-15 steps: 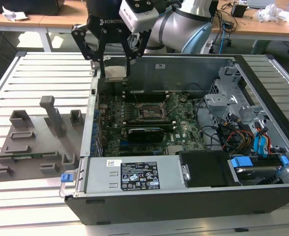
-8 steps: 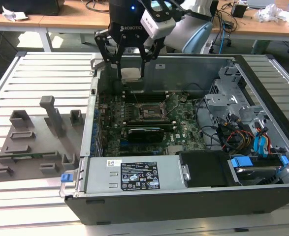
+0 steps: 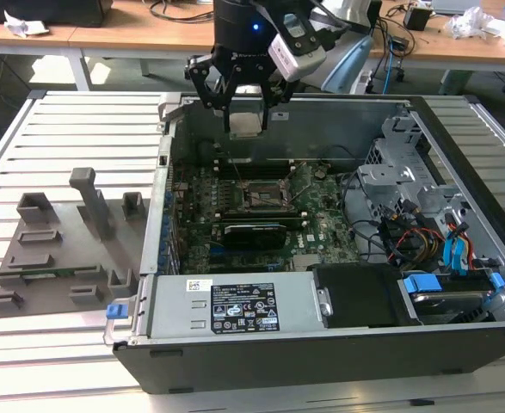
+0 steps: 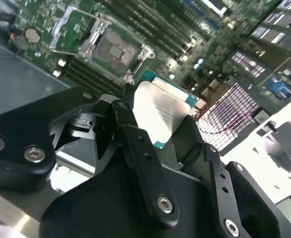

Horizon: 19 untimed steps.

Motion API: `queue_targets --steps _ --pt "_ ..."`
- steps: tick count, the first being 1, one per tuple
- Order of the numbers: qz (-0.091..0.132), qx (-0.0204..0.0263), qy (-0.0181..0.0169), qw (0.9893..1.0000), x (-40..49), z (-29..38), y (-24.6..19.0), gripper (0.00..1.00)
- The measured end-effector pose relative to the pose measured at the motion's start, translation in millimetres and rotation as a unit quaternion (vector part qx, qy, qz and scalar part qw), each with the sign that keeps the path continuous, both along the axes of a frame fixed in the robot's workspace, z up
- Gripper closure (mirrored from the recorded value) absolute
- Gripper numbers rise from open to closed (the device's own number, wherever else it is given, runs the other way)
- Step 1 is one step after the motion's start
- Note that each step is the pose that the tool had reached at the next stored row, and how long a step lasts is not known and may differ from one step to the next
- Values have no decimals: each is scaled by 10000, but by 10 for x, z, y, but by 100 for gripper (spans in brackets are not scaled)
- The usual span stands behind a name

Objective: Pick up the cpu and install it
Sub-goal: 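Pick up the cpu and move it towards the insertion slot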

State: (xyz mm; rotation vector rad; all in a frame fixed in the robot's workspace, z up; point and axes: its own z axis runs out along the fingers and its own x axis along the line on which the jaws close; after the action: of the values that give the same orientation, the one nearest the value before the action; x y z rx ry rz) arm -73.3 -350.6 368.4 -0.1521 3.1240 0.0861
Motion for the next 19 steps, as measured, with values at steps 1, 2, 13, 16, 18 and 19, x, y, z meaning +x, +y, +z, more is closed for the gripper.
queue_targets --steps 1,2,13,16,18,19 --pt "0 50 1 10000 17 -7 1 45" --pt "0 52 1 10000 25 -13 5 45" --pt "-1 -13 2 10000 96 -271 121 45" --pt "0 -12 1 10000 110 -321 123 45" --pt "0 -12 1 10000 116 -340 124 45" --pt "0 -12 1 10000 118 -349 124 45"
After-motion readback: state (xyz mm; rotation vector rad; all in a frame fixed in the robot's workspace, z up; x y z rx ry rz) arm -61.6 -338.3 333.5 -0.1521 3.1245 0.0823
